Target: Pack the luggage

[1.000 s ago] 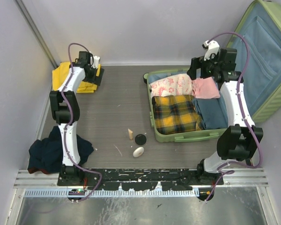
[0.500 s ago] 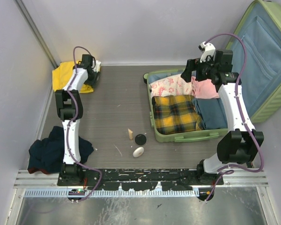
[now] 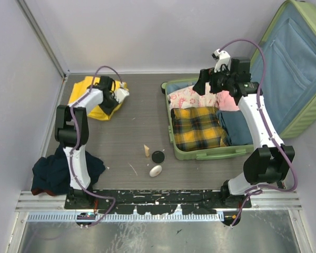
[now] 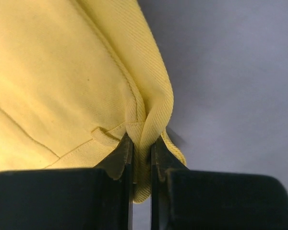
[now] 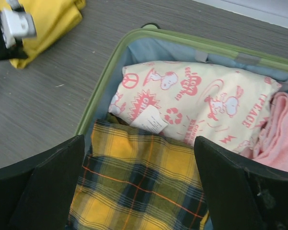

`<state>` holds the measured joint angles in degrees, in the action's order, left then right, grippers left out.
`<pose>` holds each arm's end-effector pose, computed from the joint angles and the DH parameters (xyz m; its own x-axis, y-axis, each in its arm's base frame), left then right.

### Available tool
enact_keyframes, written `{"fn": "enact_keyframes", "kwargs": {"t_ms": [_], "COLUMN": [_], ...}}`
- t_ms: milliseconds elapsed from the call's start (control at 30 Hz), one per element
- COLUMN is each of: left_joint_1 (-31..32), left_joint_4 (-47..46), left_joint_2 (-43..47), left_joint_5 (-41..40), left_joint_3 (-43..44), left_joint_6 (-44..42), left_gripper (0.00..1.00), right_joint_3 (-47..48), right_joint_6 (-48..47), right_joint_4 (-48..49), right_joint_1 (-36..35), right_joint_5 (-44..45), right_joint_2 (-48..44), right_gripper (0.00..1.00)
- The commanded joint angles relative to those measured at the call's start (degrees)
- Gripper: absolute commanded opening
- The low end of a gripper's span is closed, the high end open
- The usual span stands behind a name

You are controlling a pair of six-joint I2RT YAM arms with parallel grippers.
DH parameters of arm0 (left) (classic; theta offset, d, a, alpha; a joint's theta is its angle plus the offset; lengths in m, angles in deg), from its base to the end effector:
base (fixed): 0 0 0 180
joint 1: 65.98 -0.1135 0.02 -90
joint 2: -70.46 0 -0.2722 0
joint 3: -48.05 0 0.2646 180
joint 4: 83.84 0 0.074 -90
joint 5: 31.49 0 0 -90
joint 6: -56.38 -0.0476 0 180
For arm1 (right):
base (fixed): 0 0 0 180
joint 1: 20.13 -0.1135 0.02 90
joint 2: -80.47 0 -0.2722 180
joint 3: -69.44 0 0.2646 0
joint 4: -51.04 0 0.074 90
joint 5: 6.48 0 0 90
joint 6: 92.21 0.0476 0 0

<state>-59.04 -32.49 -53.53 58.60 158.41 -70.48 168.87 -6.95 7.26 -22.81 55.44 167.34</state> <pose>0.4772 -0.0582 0.1666 -0.6468 0.6830 -0.3392 0.6368 0.7285 0.2526 0.3612 0.0393 0.3827 -0.4794 -0.0954 -0.8724 -0.4846 0.8576 0.1725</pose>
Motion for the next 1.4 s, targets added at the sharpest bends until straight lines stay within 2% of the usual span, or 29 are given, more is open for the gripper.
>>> {"fn": "enact_keyframes", "kwargs": {"t_ms": [0, 100, 167, 300, 400, 467, 500, 600, 733, 800, 967, 1133, 1267, 1367], "left_joint_1": [5.09, 5.07, 5.05, 3.48, 2.39, 1.85, 1.18, -0.63, -2.4, -3.33, -6.06, -9.3, -15.05, -20.12], "left_joint_4": [16.95, 23.55, 23.86, 18.64, 12.17, 7.67, 8.26, 12.73, 11.9, 9.68, 5.04, -1.16, -2.7, -3.77], "left_joint_2": [8.47, 15.21, 19.66, 28.07, 34.32, 36.97, 37.95, 39.78, 43.23, 44.37, 45.54, 47.49, 46.54, 45.63], "left_joint_5": [15.68, 19.77, 17.9, 14.76, 13.53, 13.18, 14.94, 19.44, 22.31, 22.98, 22.97, 20.65, 17.07, 17.69], "left_joint_3": [-13.71, -20.72, -25.34, -33.22, -37.64, -38.34, -37.44, -34.37, -33.91, -33.77, -33.86, -38.9, -40.33, -41.6], "left_joint_6": [-16.12, -27.08, -32.63, -41.31, -42.72, -38.58, -36.39, -29.89, -19.58, -10.72, 13.55, 27.35, 37.15, 43.05], "left_gripper": [0.0, 0.0, 0.01, 0.05, 0.12, 0.22, 0.31, 0.49, 0.61, 0.66, 0.68, 0.7, 0.71, 0.7], "right_joint_3": [0.0, -0.1, -0.18, -0.52, 0.36, 1.76, 2.58, 5.97, 11.88, 14.52, 21.99, 28.3, 30.38, 30.35], "right_joint_6": [2.13, 3.21, 3.89, 4.83, 6.19, 7.66, 8.56, 11.24, 13.84, 14.65, 16.47, 17.07, 17.41, 17.35], "right_joint_4": [4.52, 5.49, 6.0, 7.12, 8.0, 8.6, 9.05, 10.19, 10.45, 10.71, 10.65, 11.07, 11.92, 12.7], "right_joint_1": [-2.62, -4.75, -6.77, -11.62, -15.67, -18.21, -19.53, -22.98, -27.12, -28.42, -29.9, -30.57, -31.49, -32.61], "right_joint_5": [-1.12, -1.35, -1.55, -1.41, -1.11, -0.58, -0.27, 1.12, 3.29, 3.98, 3.33, 2.23, 2.34, 3.01], "right_joint_2": [-0.52, 0.23, 0.89, 2.94, 6.04, 8.7, 10.2, 15.08, 22.6, 26.05, 35.42, 43.46, 47.09, 48.97], "right_gripper": [0.99, 0.99, 0.99, 0.99, 0.97, 0.95, 0.94, 0.93, 0.92, 0.92, 0.9, 0.85, 0.8, 0.78]}}
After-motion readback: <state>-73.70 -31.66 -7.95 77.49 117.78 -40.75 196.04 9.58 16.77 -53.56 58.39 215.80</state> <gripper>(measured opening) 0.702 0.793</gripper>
